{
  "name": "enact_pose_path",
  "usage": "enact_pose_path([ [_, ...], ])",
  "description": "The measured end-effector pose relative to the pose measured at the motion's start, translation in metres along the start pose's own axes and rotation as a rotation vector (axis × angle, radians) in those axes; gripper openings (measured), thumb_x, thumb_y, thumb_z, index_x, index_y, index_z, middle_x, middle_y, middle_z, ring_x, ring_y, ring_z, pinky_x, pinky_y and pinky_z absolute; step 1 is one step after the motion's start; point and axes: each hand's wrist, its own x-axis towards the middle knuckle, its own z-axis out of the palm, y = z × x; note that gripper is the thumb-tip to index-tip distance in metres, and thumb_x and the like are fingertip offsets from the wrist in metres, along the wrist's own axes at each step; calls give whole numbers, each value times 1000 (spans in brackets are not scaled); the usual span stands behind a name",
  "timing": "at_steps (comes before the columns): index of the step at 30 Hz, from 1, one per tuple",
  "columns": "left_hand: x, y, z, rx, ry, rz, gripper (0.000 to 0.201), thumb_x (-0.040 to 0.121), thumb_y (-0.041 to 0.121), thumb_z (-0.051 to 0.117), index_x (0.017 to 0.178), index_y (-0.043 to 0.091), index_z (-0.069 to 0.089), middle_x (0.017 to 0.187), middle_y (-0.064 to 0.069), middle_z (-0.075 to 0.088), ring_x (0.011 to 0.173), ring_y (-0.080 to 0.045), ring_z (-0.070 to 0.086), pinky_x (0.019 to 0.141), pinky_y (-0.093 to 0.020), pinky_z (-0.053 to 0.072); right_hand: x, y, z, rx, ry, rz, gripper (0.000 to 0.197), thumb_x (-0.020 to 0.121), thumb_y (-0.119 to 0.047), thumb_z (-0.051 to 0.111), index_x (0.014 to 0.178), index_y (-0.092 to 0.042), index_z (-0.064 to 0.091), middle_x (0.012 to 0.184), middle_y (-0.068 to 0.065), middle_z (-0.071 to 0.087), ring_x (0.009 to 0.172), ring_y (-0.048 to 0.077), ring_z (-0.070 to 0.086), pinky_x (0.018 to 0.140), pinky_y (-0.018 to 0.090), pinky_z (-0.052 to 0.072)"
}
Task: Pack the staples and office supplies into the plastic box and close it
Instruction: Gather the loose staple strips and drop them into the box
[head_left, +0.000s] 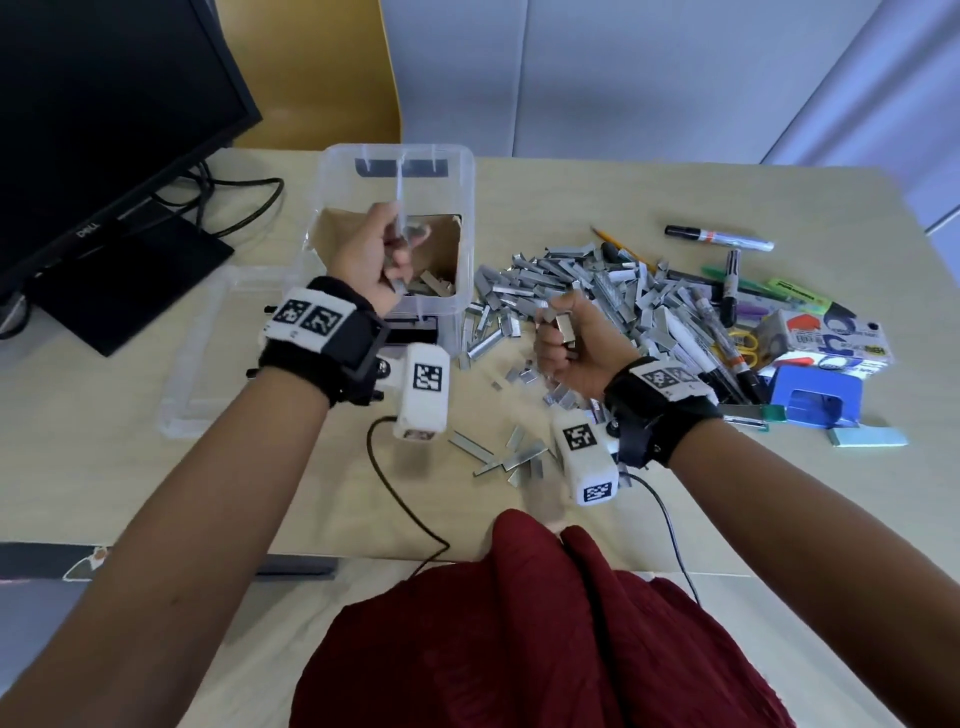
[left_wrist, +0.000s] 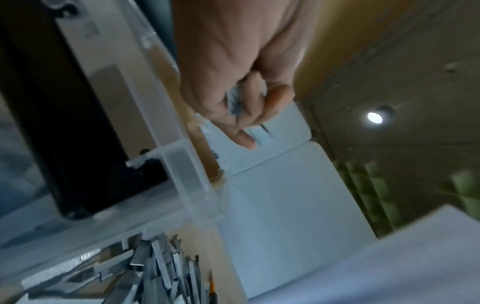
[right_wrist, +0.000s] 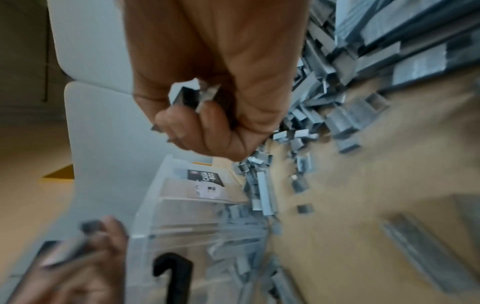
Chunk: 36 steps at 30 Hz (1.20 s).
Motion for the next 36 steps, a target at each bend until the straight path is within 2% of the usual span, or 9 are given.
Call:
enact_pose_path([
  [4,23,13,0,59,142,-200,26,95,19,50,71,11,45,60,-4,51,32,-5,39,31,-11,31,-6,-10,9,40,-65,-46,10,72,-23,41,67,-15,44,47,-1,50,35,10,38,33,13,25],
  [7,29,12,7,281,168,-260,24,95,9,46,71,5,47,58,-7,53,43,-9,40,40,-16,40,-3,-12,11,35,-71,-55,18,81,-23,38,72,-13,49,54,3,57,36,11,43,33,12,27],
  [12,25,10,18,503,136,-289,19,96,10,42,112,6,52,127,-14,52,101,-29,57,87,-41,46,-2,-17,20,-79,-62,-20,27,93,-24,37,73,-12,52,57,2,56,39,9,46,34,14,30],
  [15,16,10,19,560,55,-303,29,97,13,39,122,4,50,136,-16,46,124,-35,46,105,-48,32,4,-24,30,-154,-64,5,23,94,-22,38,78,-11,50,59,3,57,42,10,48,34,15,35],
  [18,7,14,14,619,67,-167,11,95,13,45,95,11,56,122,-8,56,108,-24,56,104,-42,38,10,-36,47,-200,-87,12,13,94,-18,40,88,-9,47,62,4,57,46,11,49,37,16,38],
  [23,9,21,-19,1015,562,279,26,93,17,44,116,16,54,128,-4,49,118,-20,46,95,-33,37,25,-57,93,-454,-62,-87,4,95,-7,42,93,-9,46,71,6,49,53,10,44,43,18,38],
  [26,9,11,-43,1218,673,296,36,93,13,41,128,19,44,141,-9,33,129,-27,32,102,-41,29,41,-58,122,-706,-69,-150,21,95,0,35,79,-13,43,68,5,42,54,11,38,46,18,31],
  [32,11,-11,-60,1199,664,330,47,91,3,30,132,24,40,132,-11,49,118,-32,49,94,-39,38,65,-34,139,-1350,-117,-243,20,95,-7,34,82,-19,44,75,-5,44,64,11,47,44,11,37],
  [36,12,-12,-57,1177,712,355,50,90,-1,28,131,24,42,129,-11,52,117,-32,49,92,-38,39,66,-28,141,-1813,-109,-236,30,97,-11,36,114,2,57,118,17,58,111,32,54,84,30,44],
])
